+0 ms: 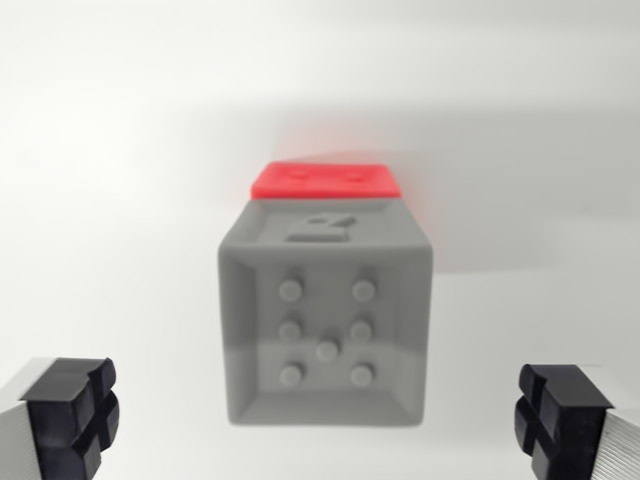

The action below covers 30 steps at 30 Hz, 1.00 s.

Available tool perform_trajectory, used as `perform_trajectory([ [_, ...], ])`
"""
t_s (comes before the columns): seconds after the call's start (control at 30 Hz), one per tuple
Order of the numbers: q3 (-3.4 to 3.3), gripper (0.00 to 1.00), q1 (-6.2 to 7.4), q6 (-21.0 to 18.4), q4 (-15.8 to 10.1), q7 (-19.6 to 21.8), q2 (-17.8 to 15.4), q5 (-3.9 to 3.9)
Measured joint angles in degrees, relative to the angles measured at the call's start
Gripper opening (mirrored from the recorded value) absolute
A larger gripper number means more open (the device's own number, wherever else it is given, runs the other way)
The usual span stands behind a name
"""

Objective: Destack cube

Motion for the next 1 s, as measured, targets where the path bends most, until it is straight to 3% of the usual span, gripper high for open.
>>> perform_trajectory([
  [0.5,0.01,1.0,0.0,5.6,0.1,-0.1,5.8,0.02],
  [0.83,0.04,1.0,-0.03,7.2,0.4,-0.1,7.5,0.03],
  [0.87,0.04,0.0,-0.03,7.3,0.4,-0.1,7.6,0.03],
  [1.0,0.04,0.0,-0.03,7.3,0.4,-0.1,7.6,0.03],
])
